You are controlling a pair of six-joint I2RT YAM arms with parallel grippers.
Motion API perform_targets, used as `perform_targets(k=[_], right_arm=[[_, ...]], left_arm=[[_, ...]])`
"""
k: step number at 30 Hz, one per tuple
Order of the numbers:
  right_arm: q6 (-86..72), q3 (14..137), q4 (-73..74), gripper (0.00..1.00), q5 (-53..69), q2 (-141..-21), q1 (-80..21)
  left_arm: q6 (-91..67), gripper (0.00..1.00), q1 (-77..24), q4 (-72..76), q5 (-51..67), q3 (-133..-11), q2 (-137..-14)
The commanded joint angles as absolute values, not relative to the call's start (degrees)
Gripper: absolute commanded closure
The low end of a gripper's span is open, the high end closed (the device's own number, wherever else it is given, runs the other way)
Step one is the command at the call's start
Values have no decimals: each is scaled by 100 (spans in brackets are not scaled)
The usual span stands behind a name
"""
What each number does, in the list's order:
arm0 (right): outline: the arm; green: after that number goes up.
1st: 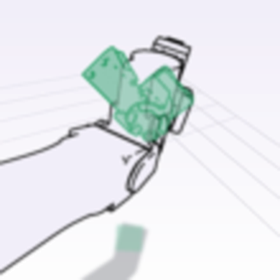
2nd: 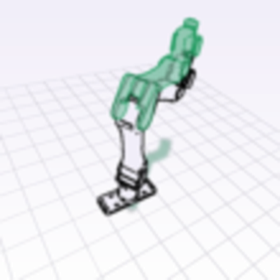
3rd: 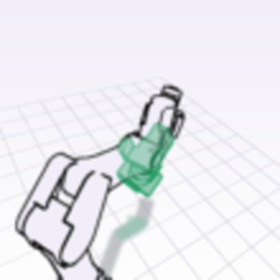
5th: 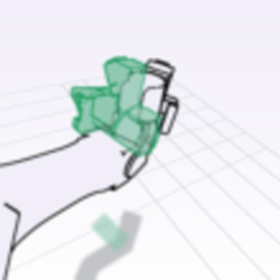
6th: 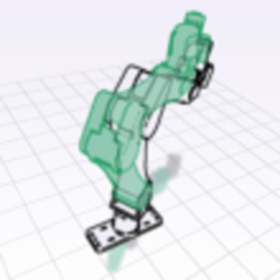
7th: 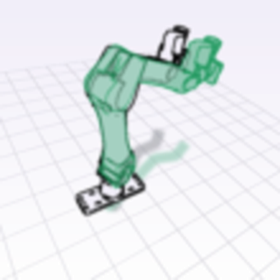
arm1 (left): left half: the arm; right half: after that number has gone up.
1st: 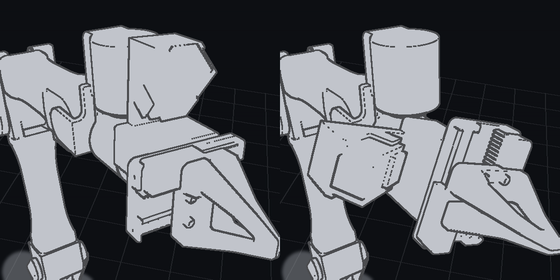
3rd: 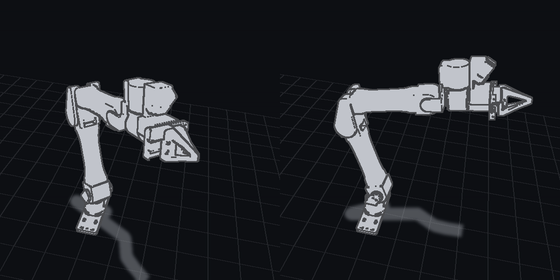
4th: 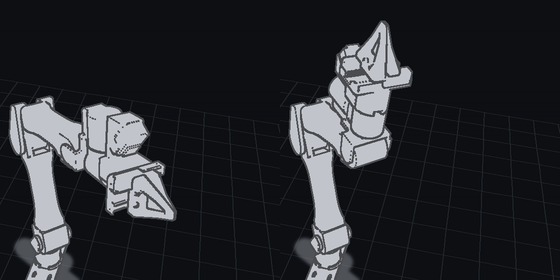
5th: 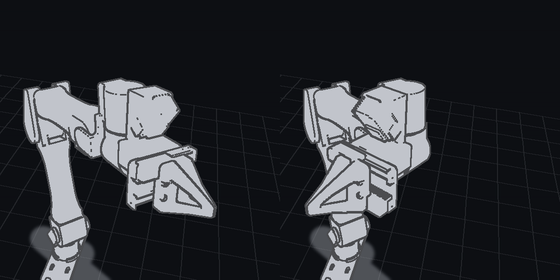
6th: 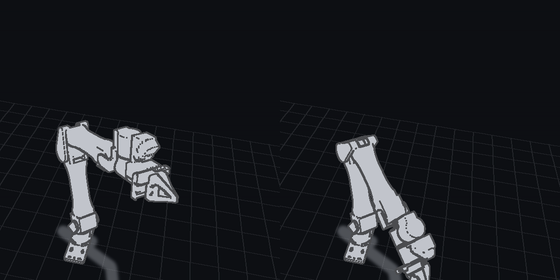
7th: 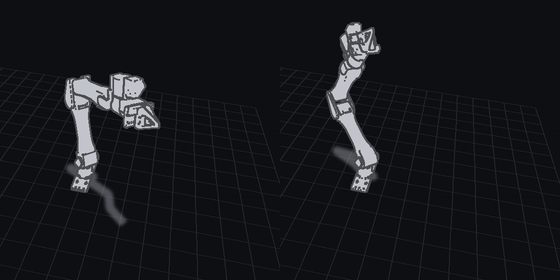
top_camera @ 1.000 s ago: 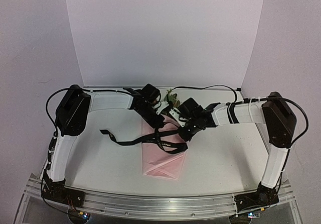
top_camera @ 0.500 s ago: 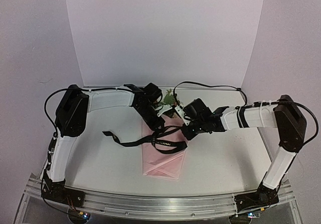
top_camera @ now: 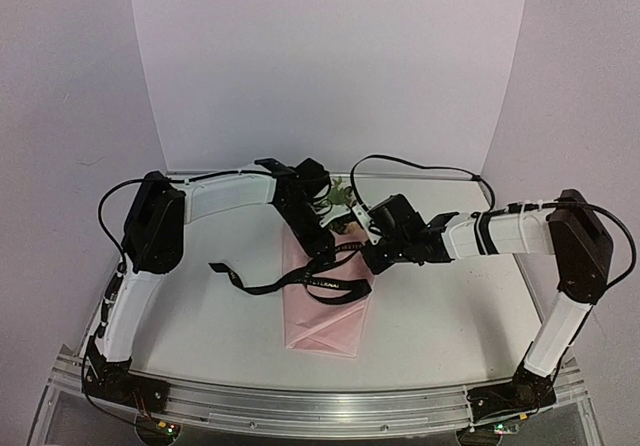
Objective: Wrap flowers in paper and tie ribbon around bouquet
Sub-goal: Cross the ribbon over the folded bouquet.
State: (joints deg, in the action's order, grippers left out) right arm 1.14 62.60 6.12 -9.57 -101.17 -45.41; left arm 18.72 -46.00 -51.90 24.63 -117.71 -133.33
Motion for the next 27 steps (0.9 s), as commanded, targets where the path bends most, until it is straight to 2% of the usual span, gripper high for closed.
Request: perform_targets(k=[1, 3, 4, 11, 15, 27], right_arm=[[6, 6142, 570, 100, -823, -9846, -4630], [-168, 6135, 563, 100, -816, -9844, -4628], [-219, 6135, 549, 100, -825, -9844, -4631], [-391, 6145, 366, 100, -927, -9907, -4630], [-510, 6145, 276, 100, -1033, -9945, -4618], [-886, 6145, 105, 100, -1037, -10033, -4396]], left_arm=[[1690, 64, -4641, -4329, 2288, -11499, -12983], [1432, 54, -4592, -3704, 2242, -11007, -12666], [1349, 52, -4545, -3410, 2344, -10873, -12561], [689, 44, -4175, -2223, 3040, -10399, -12310], [469, 47, -4066, -2219, 3204, -10770, -12740], [180, 67, -4097, -2737, 3235, -11548, -13630]])
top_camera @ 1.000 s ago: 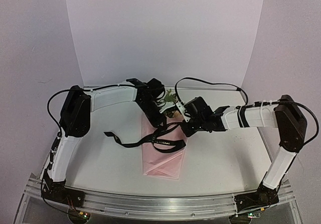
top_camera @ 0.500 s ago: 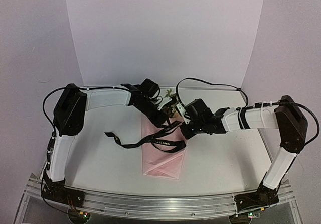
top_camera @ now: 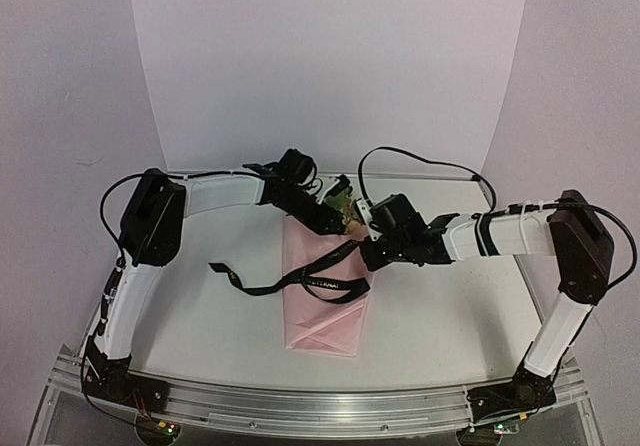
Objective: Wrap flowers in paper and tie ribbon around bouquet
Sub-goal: Cross the ribbon over the folded bouquet.
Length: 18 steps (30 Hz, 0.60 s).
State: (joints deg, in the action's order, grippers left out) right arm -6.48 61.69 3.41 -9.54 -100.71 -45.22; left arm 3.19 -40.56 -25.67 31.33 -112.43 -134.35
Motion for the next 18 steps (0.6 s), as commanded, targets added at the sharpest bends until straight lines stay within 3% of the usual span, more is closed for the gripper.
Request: perform_targets(k=[1, 18], right_arm=[[-910, 6161, 96, 100, -1014, -10048, -4369], [-1091, 6696, 86, 100, -781, -10659, -4086]], left_arm=[[152, 68, -4100, -2762, 3242, -11567, -13675], [337, 77, -4308, -3787, 3982, -12109, -14142]])
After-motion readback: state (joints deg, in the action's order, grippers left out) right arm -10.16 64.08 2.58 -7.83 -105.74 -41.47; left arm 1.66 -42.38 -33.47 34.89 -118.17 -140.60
